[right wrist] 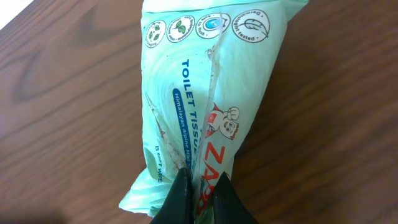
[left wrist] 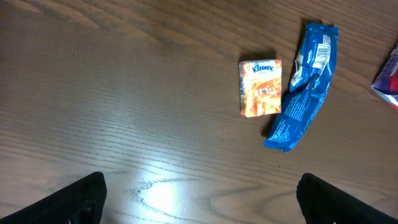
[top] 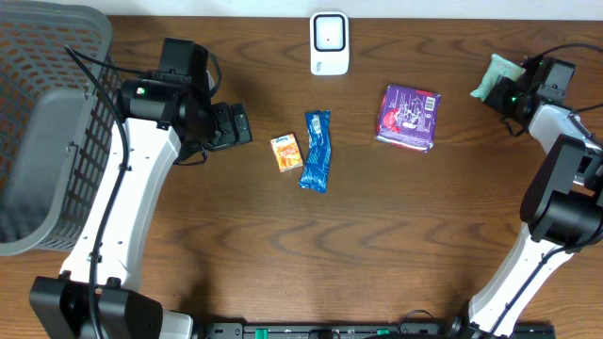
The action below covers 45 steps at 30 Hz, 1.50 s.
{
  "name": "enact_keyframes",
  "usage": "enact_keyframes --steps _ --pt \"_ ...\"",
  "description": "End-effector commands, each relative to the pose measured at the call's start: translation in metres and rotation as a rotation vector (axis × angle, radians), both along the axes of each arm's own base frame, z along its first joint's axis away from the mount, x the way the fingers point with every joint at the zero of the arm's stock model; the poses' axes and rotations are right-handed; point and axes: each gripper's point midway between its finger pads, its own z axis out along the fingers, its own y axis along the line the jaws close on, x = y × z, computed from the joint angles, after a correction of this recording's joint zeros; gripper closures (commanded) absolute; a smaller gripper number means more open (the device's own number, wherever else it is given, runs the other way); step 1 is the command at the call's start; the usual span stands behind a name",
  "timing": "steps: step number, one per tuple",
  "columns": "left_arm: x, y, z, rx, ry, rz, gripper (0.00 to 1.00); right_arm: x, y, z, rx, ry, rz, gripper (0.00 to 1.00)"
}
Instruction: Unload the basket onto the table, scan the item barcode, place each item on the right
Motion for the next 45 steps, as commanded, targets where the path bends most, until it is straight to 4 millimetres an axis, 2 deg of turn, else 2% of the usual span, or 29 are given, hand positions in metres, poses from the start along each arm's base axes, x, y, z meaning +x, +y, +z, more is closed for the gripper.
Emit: enact_keyframes --steps 1,8,11,14,17,20,22,23,25,27,28,30,32,36,37,38,39,45 --pt "0.001 0.003 0.0 0.011 0.0 0.001 0.02 0.002 0.026 0.014 0.058 -0.048 0.144 0.99" --pt "0.001 0.003 0.0 0.011 -0.001 0.001 0.02 0.011 0.054 0.114 0.039 -0.223 0.232 0.99" --pt "0.001 0.003 0.0 0.011 -0.001 0.001 0.02 0.012 0.081 0.163 0.028 -0.304 0.268 0.99" --pt "0.001 0.003 0.0 0.011 -0.001 0.001 0.02 0.013 0.11 0.187 0.046 -0.347 0.299 0.99" --pt "0.001 0.003 0.0 0.011 0.0 0.001 0.02 0.017 0.144 0.195 0.069 -0.373 0.345 0.99" --pt "0.001 0.003 0.0 0.011 -0.001 0.001 0.02 0.018 0.179 0.195 0.071 -0.376 0.397 0.99" --pt "0.001 0.003 0.0 0.011 0.0 0.001 0.02 0.021 0.186 0.193 0.042 -0.366 0.374 0.99" --pt "0.001 0.003 0.0 0.011 0.0 0.001 0.02 0.022 0.183 0.191 0.026 -0.356 0.341 0.98" --pt "0.001 0.003 0.0 0.011 0.0 0.001 0.02 0.024 0.167 0.184 -0.012 -0.318 0.228 0.9" --pt "0.001 0.003 0.0 0.011 0.0 0.001 0.02 0.019 0.144 0.168 -0.051 -0.24 0.107 0.72" --pt "0.001 0.003 0.0 0.011 0.0 0.001 0.02 0.014 0.134 0.161 -0.065 -0.2 0.065 0.67" --pt "0.001 0.003 0.0 0.011 0.0 0.001 0.02 0.002 0.116 0.146 -0.078 -0.121 -0.011 0.61" --pt "0.001 0.003 0.0 0.011 0.0 0.001 0.02 -0.009 0.104 0.136 -0.066 -0.06 -0.043 0.59" --pt "0.001 0.003 0.0 0.011 -0.001 0.001 0.02 -0.036 0.083 0.124 -0.041 0.051 -0.081 0.46" --pt "0.001 0.003 0.0 0.011 0.0 0.001 0.02 -0.046 0.075 0.121 -0.04 0.088 -0.099 0.28" --pt "0.001 0.003 0.0 0.011 -0.001 0.001 0.02 -0.056 0.069 0.118 -0.035 0.126 -0.115 0.06" --pt "0.001 0.003 0.0 0.011 0.0 0.001 0.02 -0.064 0.064 0.115 -0.03 0.157 -0.127 0.01" --pt "0.001 0.003 0.0 0.011 0.0 0.001 0.02 -0.111 0.048 0.087 -0.002 0.352 -0.176 0.01"
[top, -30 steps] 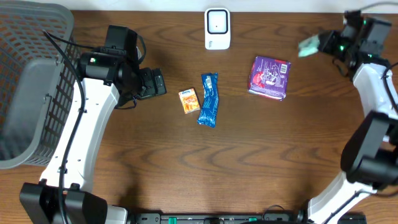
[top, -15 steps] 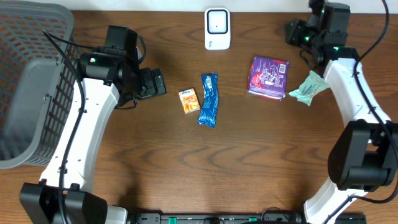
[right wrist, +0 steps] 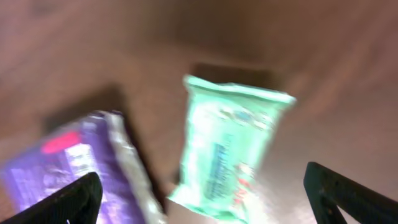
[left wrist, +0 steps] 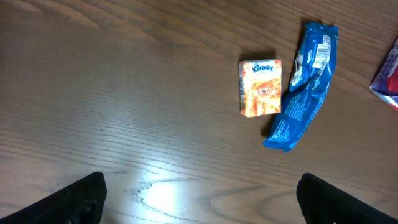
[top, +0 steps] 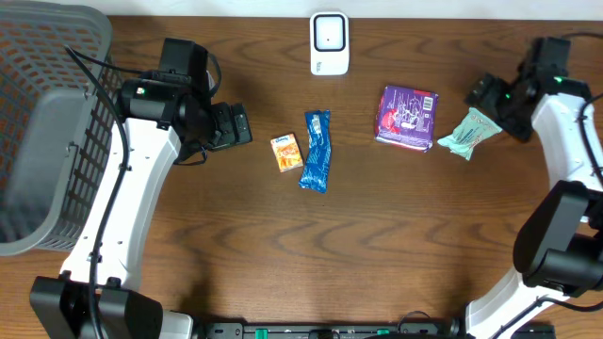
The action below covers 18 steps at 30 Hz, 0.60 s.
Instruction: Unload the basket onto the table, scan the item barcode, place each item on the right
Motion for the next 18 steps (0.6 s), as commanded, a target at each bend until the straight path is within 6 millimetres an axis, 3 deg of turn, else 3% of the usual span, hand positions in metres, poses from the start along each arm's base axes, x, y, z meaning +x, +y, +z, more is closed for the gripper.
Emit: enact_keyframes --steps 1,5,9,13,18 --pt "0.001 0.003 0.0 0.011 -0.001 0.002 0.02 -0.016 -0.005 0.003 -0.004 0.028 -0.03 0.01" --pt "0.001 0.003 0.0 0.011 0.0 0.002 0.02 -0.021 -0.006 -0.015 -0.003 0.052 -0.034 0.01" --pt "0.001 0.003 0.0 0.011 0.0 0.002 0.02 -0.028 -0.003 -0.037 0.026 0.067 -0.083 0.23" --pt "0.001 0.003 0.0 0.011 -0.001 0.002 0.02 -0.033 0.0 -0.058 0.043 0.058 -0.11 0.23" --pt "0.001 0.003 0.0 0.011 0.0 0.002 0.02 -0.025 0.011 -0.078 0.087 -0.037 -0.067 0.19"
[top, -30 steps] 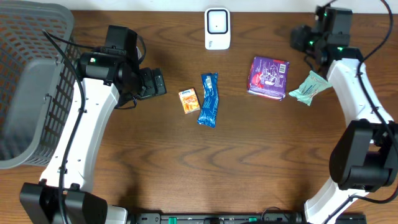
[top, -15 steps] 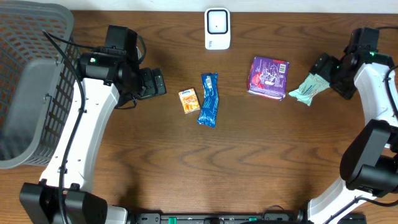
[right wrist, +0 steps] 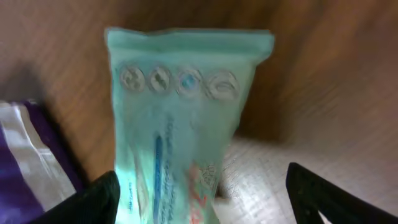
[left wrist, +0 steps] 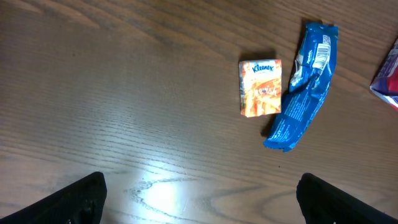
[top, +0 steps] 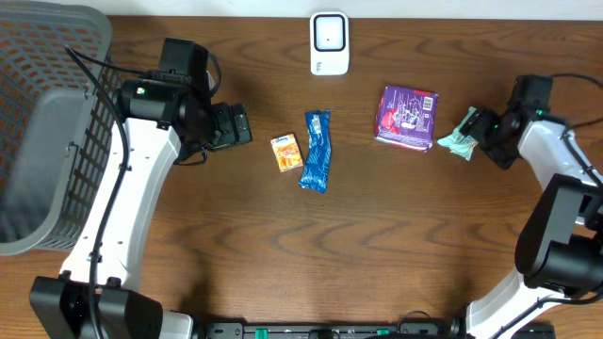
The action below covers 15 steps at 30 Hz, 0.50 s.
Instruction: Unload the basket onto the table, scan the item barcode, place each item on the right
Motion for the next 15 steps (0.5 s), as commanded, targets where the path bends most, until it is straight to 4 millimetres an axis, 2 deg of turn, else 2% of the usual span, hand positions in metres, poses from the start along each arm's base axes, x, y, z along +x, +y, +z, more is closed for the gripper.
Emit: enact_keyframes --steps 1,4,6,8,10,11,12,15 --pt "0.001 0.003 0.0 0.011 0.0 0.002 0.02 -0.002 0.009 -0.009 0.044 -0.037 0.008 0.19" --pt "0.001 0.003 0.0 0.011 0.0 0.002 0.02 -0.003 0.009 -0.02 0.036 -0.049 0.006 0.23" --pt "0.001 0.003 0.0 0.011 0.0 0.002 0.02 -0.007 0.008 -0.03 0.031 -0.036 0.001 0.35" --pt "0.001 0.003 0.0 0.011 0.0 0.002 0.02 -0.013 0.007 -0.038 0.024 -0.012 -0.005 0.54" --pt "0.001 0.003 0.0 0.011 0.0 0.002 0.02 -0.016 0.007 -0.045 0.024 0.011 -0.007 0.83" --pt "0.001 0.003 0.0 0.011 0.0 0.002 0.02 -0.017 0.007 -0.046 0.025 0.014 -0.007 0.94" --pt "0.001 0.003 0.0 0.011 0.0 0.002 0.02 -0.017 0.007 -0.046 0.026 0.014 -0.007 0.99" --pt "0.001 0.003 0.0 0.011 0.0 0.002 0.02 -0.015 0.008 -0.04 0.032 0.01 -0.003 0.99"
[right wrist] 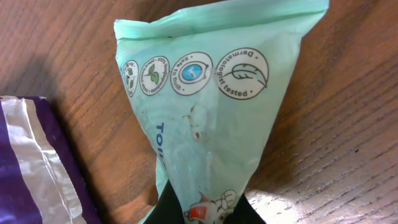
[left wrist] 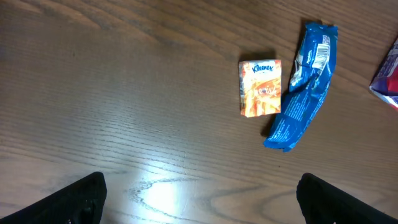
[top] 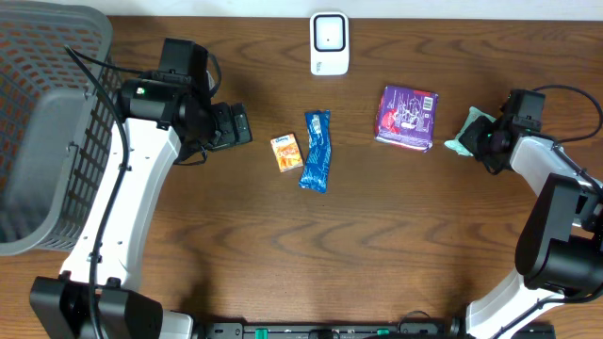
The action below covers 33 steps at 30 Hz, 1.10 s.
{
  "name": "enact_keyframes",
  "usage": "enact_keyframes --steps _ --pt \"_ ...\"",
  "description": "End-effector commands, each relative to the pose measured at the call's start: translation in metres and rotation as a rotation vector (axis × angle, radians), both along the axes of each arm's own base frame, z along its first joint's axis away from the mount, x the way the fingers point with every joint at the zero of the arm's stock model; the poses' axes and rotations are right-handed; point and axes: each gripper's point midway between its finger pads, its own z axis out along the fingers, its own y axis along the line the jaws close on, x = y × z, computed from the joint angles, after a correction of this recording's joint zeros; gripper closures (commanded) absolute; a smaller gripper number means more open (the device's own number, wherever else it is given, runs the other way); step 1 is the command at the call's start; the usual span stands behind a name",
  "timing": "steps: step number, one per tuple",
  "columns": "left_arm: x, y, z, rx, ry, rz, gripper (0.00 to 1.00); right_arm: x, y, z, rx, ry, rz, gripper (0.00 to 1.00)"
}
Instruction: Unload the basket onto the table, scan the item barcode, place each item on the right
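Observation:
A mint-green toilet tissue pack sits just right of the purple packet. My right gripper is shut on the pack's near end, seen at the table's right side. I cannot tell whether the pack touches the wood. The white barcode scanner stands at the back centre. My left gripper hangs open over bare wood, left of the small orange Kleenex pack and the blue wrapper.
A grey mesh basket fills the left edge of the table. The purple packet's edge lies close to the left of the green pack. The orange pack and blue wrapper lie mid-table.
My right gripper, which was open with its fingers either side of the green pack, is now shut on it. The left arm and the other items have not moved.
My right gripper held the green pack at the far right back of the table. Then the pack lay beside the purple packet with the gripper open above it. Then the open fingers straddled the pack, and now they are shut on it.

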Motion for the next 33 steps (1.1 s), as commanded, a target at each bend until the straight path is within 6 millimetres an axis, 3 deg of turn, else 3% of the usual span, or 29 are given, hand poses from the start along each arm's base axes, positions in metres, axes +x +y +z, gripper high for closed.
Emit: enact_keyframes --steps 1,3,9,14,21,22,23,26,33 --pt "0.001 0.003 0.0 0.011 0.0 0.002 0.02 -0.015 0.0 -0.017 -0.004 0.081 -0.001 0.99" --pt "0.001 0.003 0.0 0.011 0.0 0.002 0.02 -0.008 0.004 -0.002 0.008 0.052 0.035 0.99" --pt "0.001 0.003 0.0 0.011 0.0 0.002 0.02 0.031 0.019 0.085 0.02 -0.097 0.135 0.99" --pt "0.001 0.003 0.0 0.011 -0.001 0.002 0.02 0.069 0.064 0.158 0.066 -0.278 0.3 0.99" --pt "0.001 0.003 0.0 0.011 0.0 0.002 0.02 0.109 0.134 0.222 0.135 -0.499 0.333 0.99" --pt "0.001 0.003 0.0 0.011 0.0 0.002 0.02 0.114 0.147 0.228 0.155 -0.53 0.339 0.99" --pt "0.001 0.003 0.0 0.011 0.0 0.002 0.02 0.123 0.172 0.236 0.198 -0.581 0.348 0.99" --pt "0.001 0.003 0.0 0.011 0.0 0.002 0.02 0.138 0.213 0.239 0.25 -0.645 0.39 0.99" --pt "0.001 0.003 0.0 0.011 -0.001 0.002 0.02 0.168 0.304 0.205 0.377 -0.59 0.526 0.99"
